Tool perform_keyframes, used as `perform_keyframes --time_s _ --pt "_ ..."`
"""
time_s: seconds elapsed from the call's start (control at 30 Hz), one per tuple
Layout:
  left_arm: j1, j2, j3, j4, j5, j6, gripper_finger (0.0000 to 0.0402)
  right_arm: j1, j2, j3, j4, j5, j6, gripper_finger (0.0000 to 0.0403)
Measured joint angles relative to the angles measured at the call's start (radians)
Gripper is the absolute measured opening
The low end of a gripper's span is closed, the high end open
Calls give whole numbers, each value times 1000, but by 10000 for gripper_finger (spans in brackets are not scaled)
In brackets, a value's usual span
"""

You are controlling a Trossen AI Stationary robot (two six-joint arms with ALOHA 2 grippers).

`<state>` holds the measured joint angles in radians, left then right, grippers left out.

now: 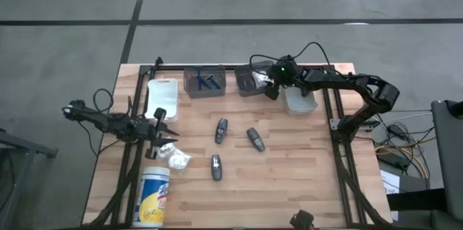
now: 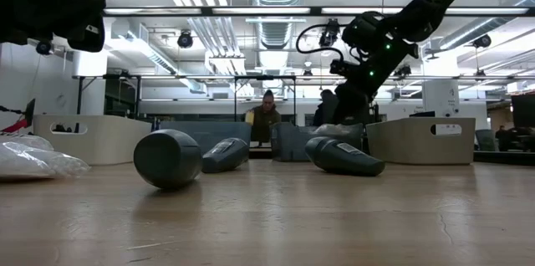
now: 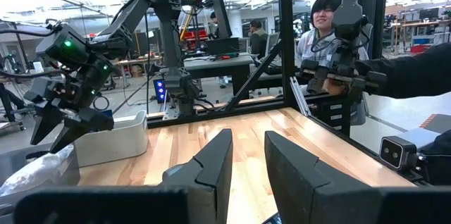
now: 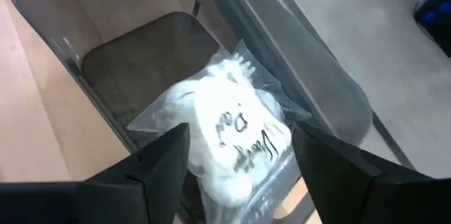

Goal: Pick & Place Travel size toiletries
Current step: Put the white cotton pack into the right black bin

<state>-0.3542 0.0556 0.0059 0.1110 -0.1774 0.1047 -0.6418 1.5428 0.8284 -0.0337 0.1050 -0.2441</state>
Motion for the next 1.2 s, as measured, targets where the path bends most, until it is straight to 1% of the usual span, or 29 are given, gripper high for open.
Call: perform_keyframes --time_s 0.27,0.47,0.7,0.83,1.07,1.2 --pt "0 0 0 0 0 0 90 0 -73 0 -45 -3 10 282" --pt "0 0 0 0 0 0 90 1 -161 1 -88 -13 43 304" --pt "0 0 0 0 0 0 90 8 -254 1 -137 -82 93 320" --pt "0 0 0 0 0 0 90 24 -285 1 -161 -83 111 316" --pt "0 0 0 0 0 0 90 85 -296 0 -237 -94 133 291" --pt "0 0 0 0 0 0 90 132 -308 -17 -276 -166 142 277"
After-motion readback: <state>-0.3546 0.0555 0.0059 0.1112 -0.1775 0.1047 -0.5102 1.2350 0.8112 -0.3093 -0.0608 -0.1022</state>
